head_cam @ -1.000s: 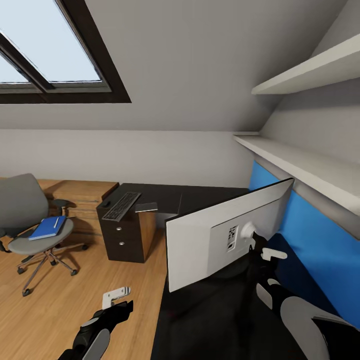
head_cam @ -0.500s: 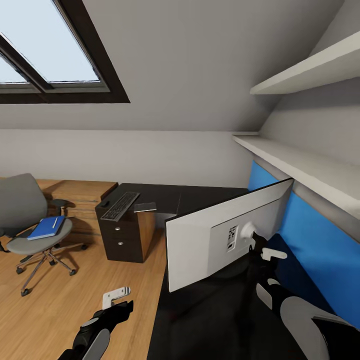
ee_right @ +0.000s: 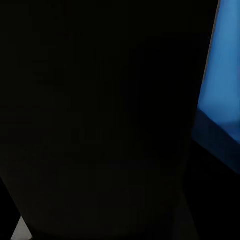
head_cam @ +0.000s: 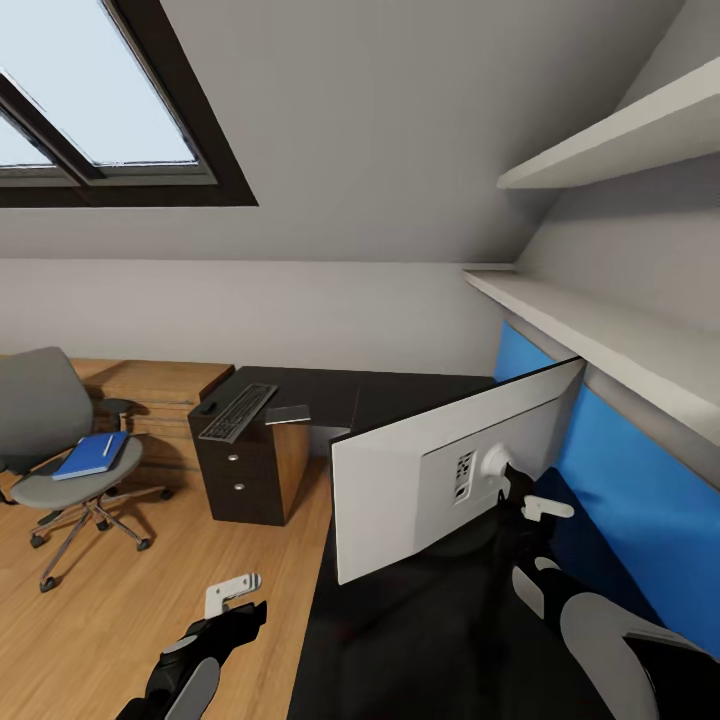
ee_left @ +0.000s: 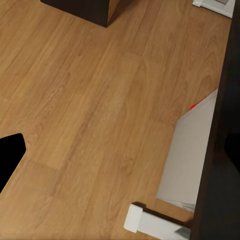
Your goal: In the bedroom, organize the workspace by keeping the computer under the desk, ensuring the monitor is on the desk, placing the keyboard on the desk next to the monitor, placing the mouse on the desk next to the keyboard, moving the folder from the swivel chair onto the desk next to the mouse, stacking the notebook on top of the folder with the pen on top of the notebook, and positioning the swivel chair next to the desk.
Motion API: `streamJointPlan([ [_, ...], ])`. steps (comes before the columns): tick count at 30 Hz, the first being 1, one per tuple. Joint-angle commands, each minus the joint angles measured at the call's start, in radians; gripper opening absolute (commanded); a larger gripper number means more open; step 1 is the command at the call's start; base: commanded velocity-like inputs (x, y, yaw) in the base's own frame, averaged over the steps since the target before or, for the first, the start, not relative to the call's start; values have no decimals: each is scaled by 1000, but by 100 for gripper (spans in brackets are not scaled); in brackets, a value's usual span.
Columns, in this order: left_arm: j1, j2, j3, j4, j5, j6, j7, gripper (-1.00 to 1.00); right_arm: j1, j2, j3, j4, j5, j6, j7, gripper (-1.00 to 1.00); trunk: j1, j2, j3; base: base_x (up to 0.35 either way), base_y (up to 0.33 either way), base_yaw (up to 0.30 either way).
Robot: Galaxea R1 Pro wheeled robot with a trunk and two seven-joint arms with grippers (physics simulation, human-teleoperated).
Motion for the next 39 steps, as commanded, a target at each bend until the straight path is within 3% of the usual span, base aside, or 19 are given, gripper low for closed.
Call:
streamJointPlan([
  [1, -1, 1, -3, -2, 9, 0, 10, 100, 0, 0, 27, 3, -22, -7, 0, -100, 0, -1, -2, 0, -3, 0],
  [18, -1, 1, -3, -2, 9, 1, 10, 100, 0, 0, 27, 3, -22, -7, 0, -100, 0, -1, -2, 0, 0, 0],
  [19, -1, 1, -3, -2, 9, 1, 10, 100, 0, 0, 27, 3, -22, -7, 0, 100, 0, -1, -2, 0, 0, 0],
  [39, -1, 1, -2, -2, 9, 1, 10, 100, 0, -1, 27, 3, -22, -7, 0, 100, 0, -1, -2, 0, 0, 0],
])
